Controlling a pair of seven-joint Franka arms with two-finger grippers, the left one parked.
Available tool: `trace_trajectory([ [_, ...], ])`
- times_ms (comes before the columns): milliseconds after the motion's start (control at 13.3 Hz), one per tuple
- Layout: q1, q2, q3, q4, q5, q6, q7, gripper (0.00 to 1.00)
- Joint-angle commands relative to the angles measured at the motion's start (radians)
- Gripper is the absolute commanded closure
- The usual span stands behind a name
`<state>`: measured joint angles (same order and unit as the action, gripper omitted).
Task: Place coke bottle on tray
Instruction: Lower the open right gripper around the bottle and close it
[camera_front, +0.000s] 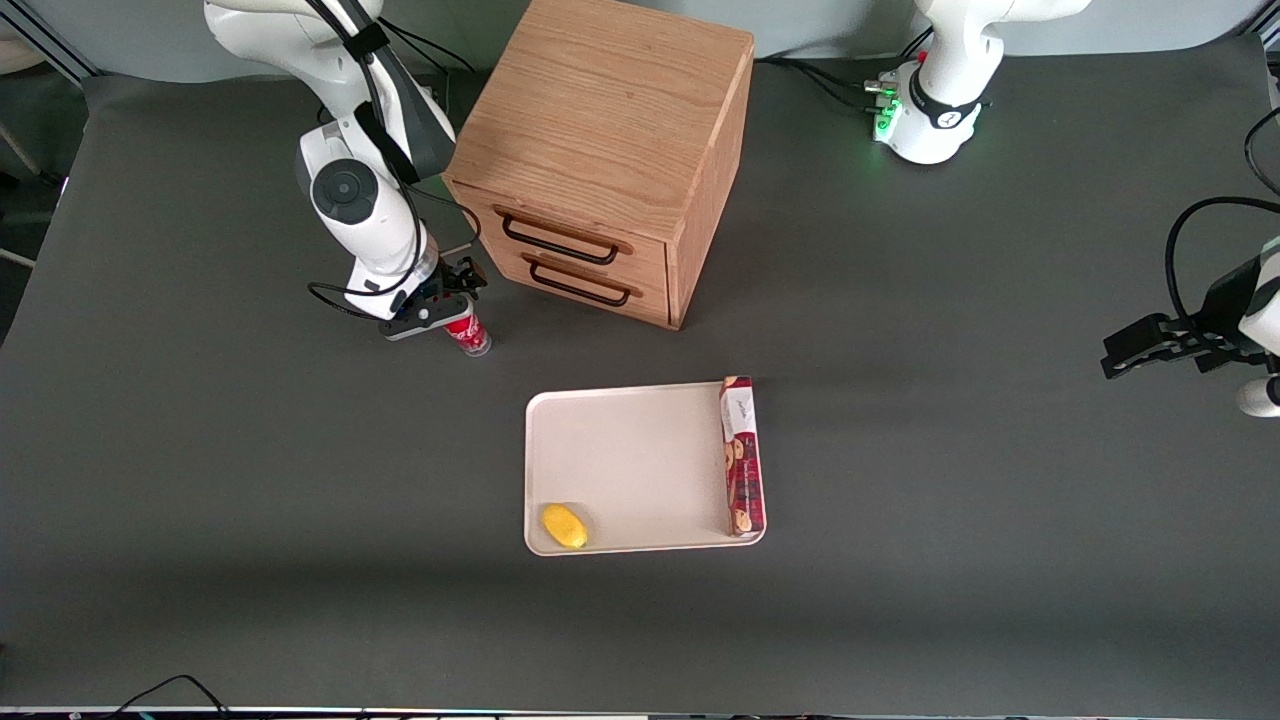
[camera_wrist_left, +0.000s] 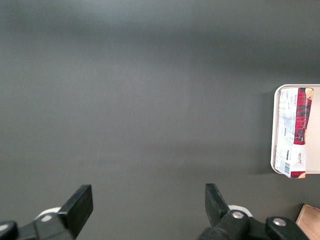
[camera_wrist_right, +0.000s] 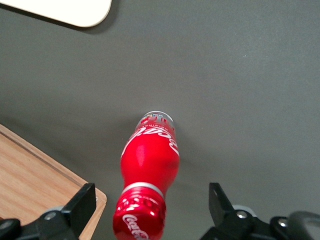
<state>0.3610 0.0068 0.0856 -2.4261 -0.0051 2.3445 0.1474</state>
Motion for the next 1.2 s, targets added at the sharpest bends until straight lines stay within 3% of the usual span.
trace_trajectory([
  [0, 0.009, 0.012, -0.007, 0.028, -0.013, 0.004, -0.003, 0.00],
  [225, 0.015, 0.025, -0.007, 0.044, -0.013, 0.004, -0.003, 0.09],
  [450, 0.015, 0.027, -0.007, 0.044, -0.013, 0.002, -0.003, 0.48],
  [525, 0.015, 0.027, -0.007, 0.044, -0.013, 0.002, -0.003, 0.64],
  [600, 0.015, 0.025, -0.007, 0.044, -0.013, 0.002, -0.005, 0.88],
  [675, 0.015, 0.024, -0.007, 0.045, -0.013, 0.002, -0.005, 1.00],
  [975, 0.022, 0.013, -0.007, 0.058, -0.013, -0.002, -0.009, 1.00],
  [1125, 0.024, -0.016, -0.007, 0.120, -0.013, -0.095, -0.009, 1.00],
])
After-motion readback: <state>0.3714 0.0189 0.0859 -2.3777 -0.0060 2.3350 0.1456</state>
